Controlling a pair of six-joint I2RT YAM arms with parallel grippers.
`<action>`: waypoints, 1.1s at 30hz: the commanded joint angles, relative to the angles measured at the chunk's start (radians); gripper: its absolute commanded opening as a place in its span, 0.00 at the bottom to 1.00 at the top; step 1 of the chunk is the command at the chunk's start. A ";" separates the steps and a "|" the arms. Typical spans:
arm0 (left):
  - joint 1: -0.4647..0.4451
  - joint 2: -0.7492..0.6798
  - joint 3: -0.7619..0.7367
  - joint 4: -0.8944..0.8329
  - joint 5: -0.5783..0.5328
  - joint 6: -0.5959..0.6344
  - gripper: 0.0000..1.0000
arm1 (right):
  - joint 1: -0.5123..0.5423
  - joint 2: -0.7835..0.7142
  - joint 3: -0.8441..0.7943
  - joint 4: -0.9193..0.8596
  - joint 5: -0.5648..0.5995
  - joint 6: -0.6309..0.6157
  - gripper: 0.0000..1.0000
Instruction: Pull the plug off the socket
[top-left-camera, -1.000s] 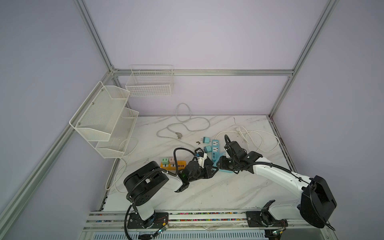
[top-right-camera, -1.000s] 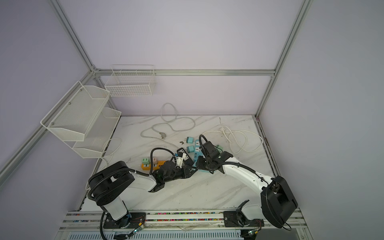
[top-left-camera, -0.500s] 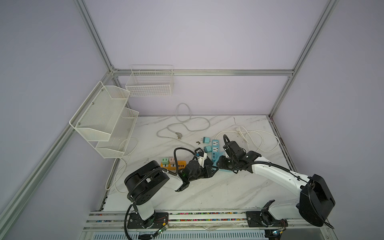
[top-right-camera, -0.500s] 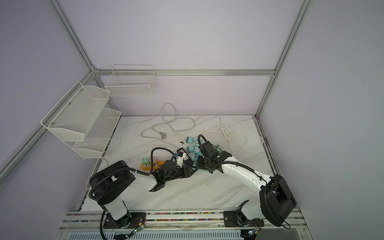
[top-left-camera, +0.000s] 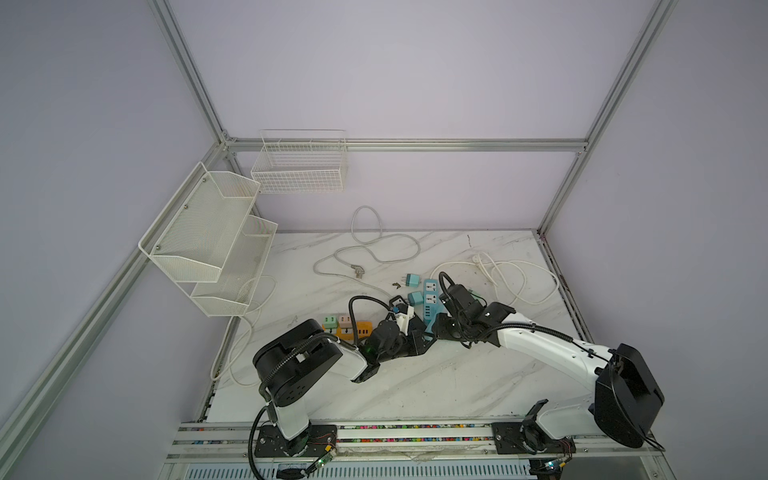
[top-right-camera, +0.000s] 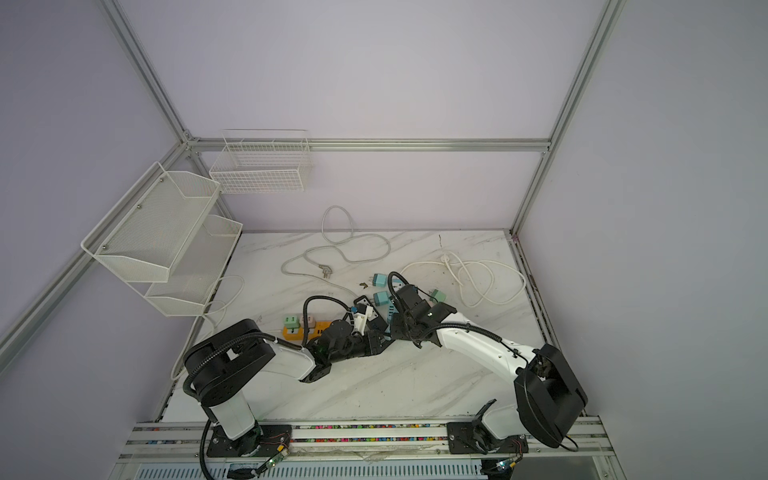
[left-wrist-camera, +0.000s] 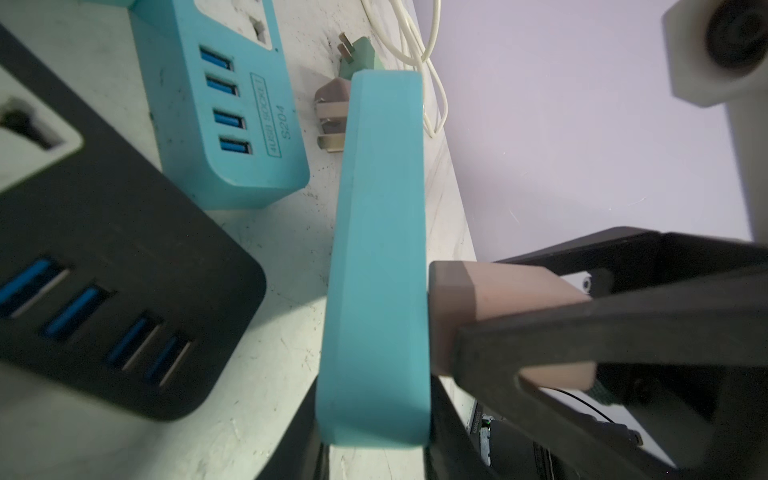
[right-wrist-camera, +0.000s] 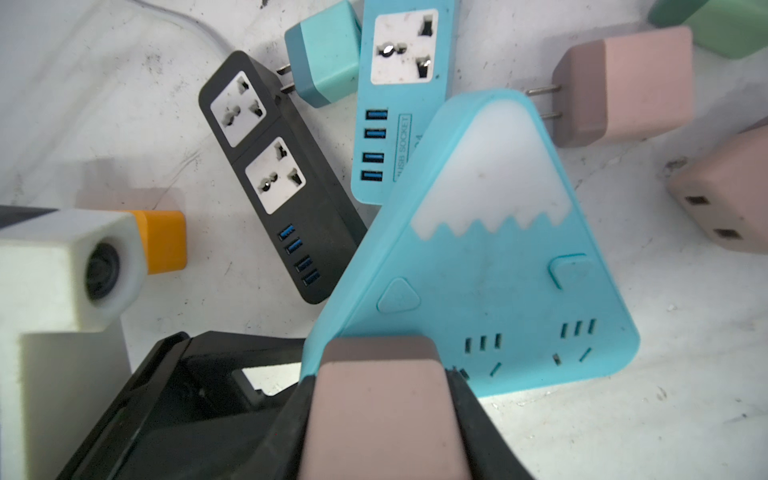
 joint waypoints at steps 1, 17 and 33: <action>-0.017 0.024 0.006 -0.012 0.028 0.026 0.00 | -0.077 -0.051 -0.053 0.017 -0.007 -0.005 0.23; 0.001 0.025 -0.007 0.009 0.052 0.019 0.00 | -0.092 -0.079 -0.062 0.037 -0.069 -0.003 0.21; 0.006 0.032 -0.002 -0.012 0.063 0.022 0.00 | -0.099 -0.064 -0.053 0.046 -0.113 0.003 0.21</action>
